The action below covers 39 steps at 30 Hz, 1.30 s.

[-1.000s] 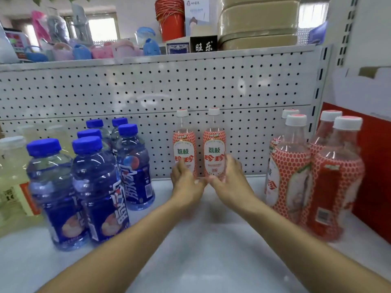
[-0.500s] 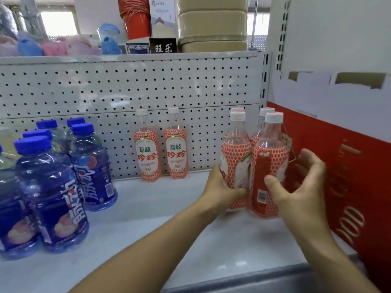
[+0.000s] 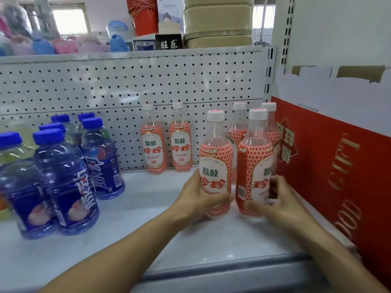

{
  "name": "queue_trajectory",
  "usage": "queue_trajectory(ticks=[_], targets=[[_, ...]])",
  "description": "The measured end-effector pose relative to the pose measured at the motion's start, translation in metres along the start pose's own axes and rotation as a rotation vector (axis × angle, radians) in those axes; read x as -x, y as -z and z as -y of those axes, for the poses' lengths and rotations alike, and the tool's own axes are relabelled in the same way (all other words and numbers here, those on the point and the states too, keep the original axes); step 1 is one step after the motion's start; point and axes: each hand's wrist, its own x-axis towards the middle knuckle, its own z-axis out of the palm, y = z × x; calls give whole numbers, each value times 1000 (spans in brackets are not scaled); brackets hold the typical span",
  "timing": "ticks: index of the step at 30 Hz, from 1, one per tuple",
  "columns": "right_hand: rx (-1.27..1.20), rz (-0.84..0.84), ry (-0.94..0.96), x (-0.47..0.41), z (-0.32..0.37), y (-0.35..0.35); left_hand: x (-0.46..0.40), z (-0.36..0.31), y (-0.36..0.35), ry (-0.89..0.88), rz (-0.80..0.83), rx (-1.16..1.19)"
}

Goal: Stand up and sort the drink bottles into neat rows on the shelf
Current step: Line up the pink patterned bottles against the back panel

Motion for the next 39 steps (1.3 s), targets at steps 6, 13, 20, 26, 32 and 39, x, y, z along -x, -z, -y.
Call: queue_trajectory(ticks=[6,13,20,26,32,39], targets=[[32,126,30,-7,8,-18,13,14,40,21,-187,-29],[115,248,52,-31,25,-55,-8,19,90,96,-305,-107],[165,220,124,-68,33,-101,-21,39,105,45,-496,-114],[207,141,137,-93,33,-124,-17,45,119,60,-358,-109],[261,104,132,-112,32,-137,-22,44,117,72,-402,-126],[216,84,58,-133,26,-135,-41,31,129,158,-463,-65]])
